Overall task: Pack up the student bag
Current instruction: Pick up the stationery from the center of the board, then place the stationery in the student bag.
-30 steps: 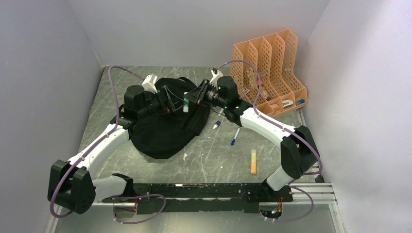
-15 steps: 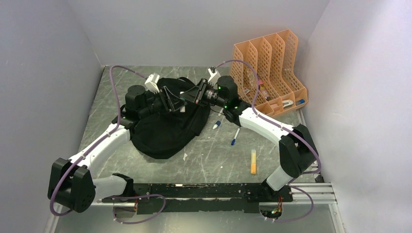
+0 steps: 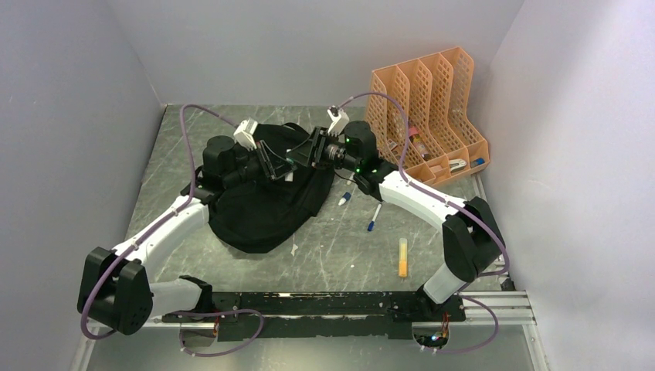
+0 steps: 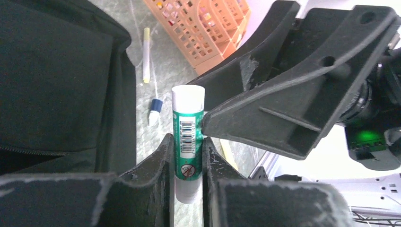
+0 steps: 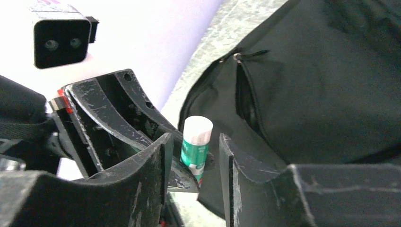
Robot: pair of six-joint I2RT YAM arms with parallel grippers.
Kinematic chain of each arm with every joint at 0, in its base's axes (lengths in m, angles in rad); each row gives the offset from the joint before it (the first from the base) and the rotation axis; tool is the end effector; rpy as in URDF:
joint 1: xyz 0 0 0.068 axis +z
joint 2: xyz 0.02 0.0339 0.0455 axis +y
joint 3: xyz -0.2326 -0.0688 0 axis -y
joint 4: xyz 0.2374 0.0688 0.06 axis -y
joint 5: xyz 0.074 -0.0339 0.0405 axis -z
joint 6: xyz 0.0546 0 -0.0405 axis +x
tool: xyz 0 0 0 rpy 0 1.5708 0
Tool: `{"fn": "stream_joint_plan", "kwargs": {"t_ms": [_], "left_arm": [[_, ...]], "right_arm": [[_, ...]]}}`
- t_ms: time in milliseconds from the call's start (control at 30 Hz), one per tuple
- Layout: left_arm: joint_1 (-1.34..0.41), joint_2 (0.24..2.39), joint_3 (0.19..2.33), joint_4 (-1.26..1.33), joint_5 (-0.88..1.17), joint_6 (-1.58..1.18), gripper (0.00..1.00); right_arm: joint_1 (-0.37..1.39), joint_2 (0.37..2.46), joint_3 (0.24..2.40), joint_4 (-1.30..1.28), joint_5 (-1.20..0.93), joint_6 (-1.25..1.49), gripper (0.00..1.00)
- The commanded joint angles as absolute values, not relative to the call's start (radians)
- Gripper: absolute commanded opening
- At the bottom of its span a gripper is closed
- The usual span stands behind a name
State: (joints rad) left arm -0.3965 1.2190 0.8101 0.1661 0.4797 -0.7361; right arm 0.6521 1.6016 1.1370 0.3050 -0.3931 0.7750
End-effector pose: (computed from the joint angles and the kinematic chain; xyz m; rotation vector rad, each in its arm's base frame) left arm 0.2673 -0.1392 0.2631 0.0379 1.9656 -1.2092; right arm 0.2966 0.2528 0.2735 -0.2054 1.9195 1.3477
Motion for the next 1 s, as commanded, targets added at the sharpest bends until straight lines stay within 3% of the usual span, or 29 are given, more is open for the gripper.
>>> {"fn": "stream_joint_plan", "kwargs": {"t_ms": [0,100,233,467,667,967], "left_arm": [[-0.402,1.219,0.809,0.113,0.438,-0.694,0.05],[-0.402,1.205,0.814,0.028,0.349,-0.650,0.05],[-0.395,1.179,0.859,-0.215,0.066,-0.629,0.05],[-0.372,1.059,0.871,-0.434,-0.284,-0.650,0.05],[-0.368,0.978,0.878,-0.487,-0.387,-0.652,0.05],[-0.367,0.923,0.866,-0.526,-0.406,-0.658,0.05]], "right_arm": [[0.657,1.567,1.165,0.241,-0.309,0.615,0.45],[0.657,1.555,1.146,0.239,-0.299,0.499,0.48],[0.659,1.560,1.125,0.254,-0.277,0.406,0.49],[0.718,1.690,1.211,0.193,-0.261,0.164,0.50],[0.807,1.846,1.362,0.129,-0.227,-0.049,0.57],[0.863,1.996,1.483,0.139,-0.067,-0.299,0.59]]}}
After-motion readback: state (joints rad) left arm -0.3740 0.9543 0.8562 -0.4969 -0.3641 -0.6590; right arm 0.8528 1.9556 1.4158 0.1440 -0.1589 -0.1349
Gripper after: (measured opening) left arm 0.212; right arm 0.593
